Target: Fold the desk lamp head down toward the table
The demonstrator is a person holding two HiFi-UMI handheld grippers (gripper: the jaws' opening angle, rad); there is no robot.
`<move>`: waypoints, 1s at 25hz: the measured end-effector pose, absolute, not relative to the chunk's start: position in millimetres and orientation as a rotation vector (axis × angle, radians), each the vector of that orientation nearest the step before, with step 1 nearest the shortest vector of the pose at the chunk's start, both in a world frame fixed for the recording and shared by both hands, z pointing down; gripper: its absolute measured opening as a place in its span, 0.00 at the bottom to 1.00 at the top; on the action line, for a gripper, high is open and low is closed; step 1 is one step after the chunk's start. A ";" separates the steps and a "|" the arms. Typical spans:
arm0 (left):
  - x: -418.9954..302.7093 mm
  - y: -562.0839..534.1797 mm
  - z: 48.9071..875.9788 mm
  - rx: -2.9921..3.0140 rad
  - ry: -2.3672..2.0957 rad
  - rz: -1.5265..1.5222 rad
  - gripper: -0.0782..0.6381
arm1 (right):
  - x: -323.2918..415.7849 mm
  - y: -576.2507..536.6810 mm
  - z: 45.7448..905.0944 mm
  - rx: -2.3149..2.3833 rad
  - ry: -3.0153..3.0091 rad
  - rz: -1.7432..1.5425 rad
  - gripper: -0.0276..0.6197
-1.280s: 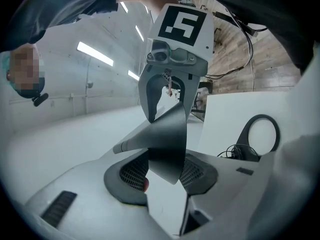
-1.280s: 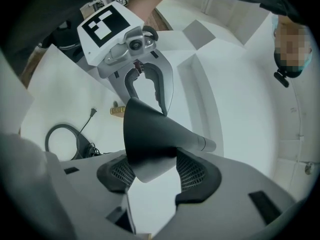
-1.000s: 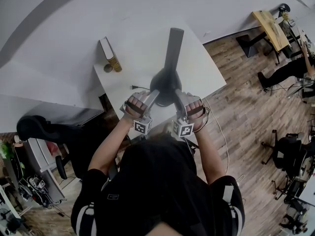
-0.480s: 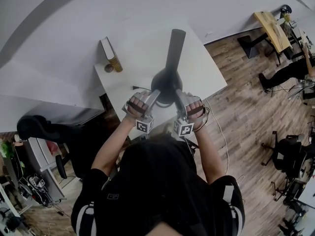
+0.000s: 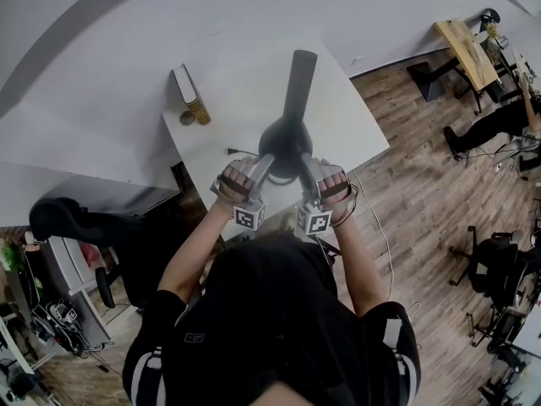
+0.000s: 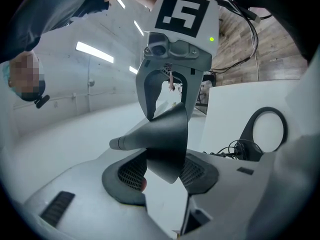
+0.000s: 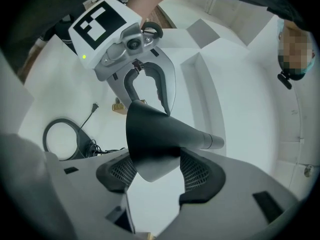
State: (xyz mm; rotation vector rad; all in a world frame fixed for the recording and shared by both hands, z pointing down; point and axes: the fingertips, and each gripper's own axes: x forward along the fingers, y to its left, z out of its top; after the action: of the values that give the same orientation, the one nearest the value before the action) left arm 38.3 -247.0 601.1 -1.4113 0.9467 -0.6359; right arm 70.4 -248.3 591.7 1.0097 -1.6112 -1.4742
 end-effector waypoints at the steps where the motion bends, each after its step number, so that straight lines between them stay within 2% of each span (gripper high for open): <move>1: 37.9 -247.2 600.9 -1.405 0.945 -0.643 0.37 | 70.0 -248.1 592.2 1.000 -1.619 -1.458 0.43; 4: 38.1 -242.8 602.5 -1.422 0.924 -0.651 0.39 | 71.3 -245.0 597.1 0.978 -1.637 -1.407 0.47; 7: 39.5 -230.9 607.4 -1.468 0.887 -0.656 0.45 | 75.0 -239.8 603.0 0.957 -1.639 -1.367 0.52; 14: 20.4 -216.4 606.0 -1.616 0.906 -0.657 0.45 | 85.8 -221.8 612.5 0.955 -1.756 -1.217 0.52; 21: -5.7 -191.5 566.9 -1.922 1.025 -0.502 0.40 | 97.4 -200.3 561.4 1.169 -2.147 -0.790 0.33; 25: -17.2 -188.3 520.7 -2.132 1.196 -0.317 0.28 | 100.7 -207.2 510.1 1.383 -2.368 -0.445 0.15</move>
State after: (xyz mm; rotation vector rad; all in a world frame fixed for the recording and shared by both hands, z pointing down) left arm -17.2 -188.3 520.7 -2.1321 1.1962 -0.3166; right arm 100.7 -207.2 510.1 1.3832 -2.3683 -0.4451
